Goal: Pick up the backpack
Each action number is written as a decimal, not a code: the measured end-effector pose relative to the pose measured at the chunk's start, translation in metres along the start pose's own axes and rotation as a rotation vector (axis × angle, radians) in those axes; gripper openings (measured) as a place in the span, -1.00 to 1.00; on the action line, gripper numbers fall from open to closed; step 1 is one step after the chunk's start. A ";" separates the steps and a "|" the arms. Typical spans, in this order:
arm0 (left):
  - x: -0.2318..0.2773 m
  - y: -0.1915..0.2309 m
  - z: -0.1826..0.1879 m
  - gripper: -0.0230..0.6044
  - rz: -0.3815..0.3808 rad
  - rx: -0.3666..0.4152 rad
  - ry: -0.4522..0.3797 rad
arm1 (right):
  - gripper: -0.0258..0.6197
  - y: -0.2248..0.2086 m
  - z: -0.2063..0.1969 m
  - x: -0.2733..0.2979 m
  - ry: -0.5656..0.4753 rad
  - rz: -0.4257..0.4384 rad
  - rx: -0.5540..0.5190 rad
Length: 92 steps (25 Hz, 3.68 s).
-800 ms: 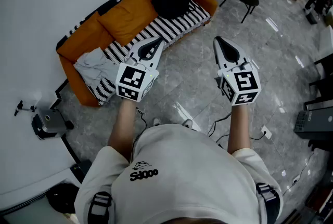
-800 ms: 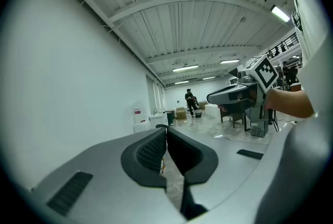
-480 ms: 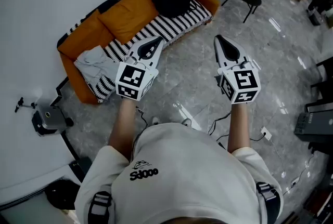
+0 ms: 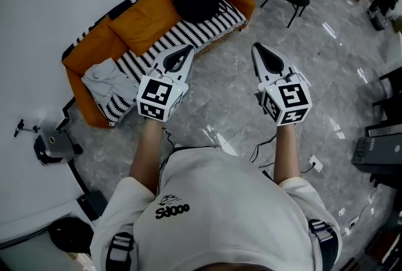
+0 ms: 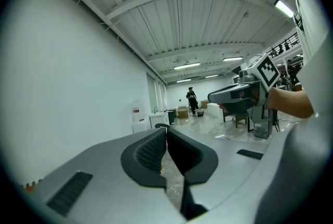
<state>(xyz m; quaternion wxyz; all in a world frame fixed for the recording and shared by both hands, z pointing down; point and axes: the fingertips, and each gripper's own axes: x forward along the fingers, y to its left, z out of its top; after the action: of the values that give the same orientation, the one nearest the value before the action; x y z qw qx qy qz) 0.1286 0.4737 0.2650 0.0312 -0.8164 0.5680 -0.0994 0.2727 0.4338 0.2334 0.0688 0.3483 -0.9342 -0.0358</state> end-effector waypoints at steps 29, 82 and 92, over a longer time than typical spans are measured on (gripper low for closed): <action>0.205 0.121 -0.015 -0.85 -0.048 0.026 -0.003 | -0.80 -0.135 -0.017 0.161 0.025 -0.074 0.058; 0.500 0.444 -0.105 -0.85 -0.184 -0.094 0.135 | -0.80 -0.263 -0.043 0.564 0.164 -0.157 0.137; 0.604 0.485 -0.177 -0.85 -0.095 -0.234 0.236 | -0.80 -0.345 -0.070 0.642 0.158 -0.063 0.145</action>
<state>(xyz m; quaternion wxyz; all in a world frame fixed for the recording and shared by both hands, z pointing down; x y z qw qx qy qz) -0.1513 -0.2504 0.4350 -0.1356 -0.8231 0.5362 -0.1290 0.0266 -0.2489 0.3292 0.1156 0.3833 -0.9146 0.0573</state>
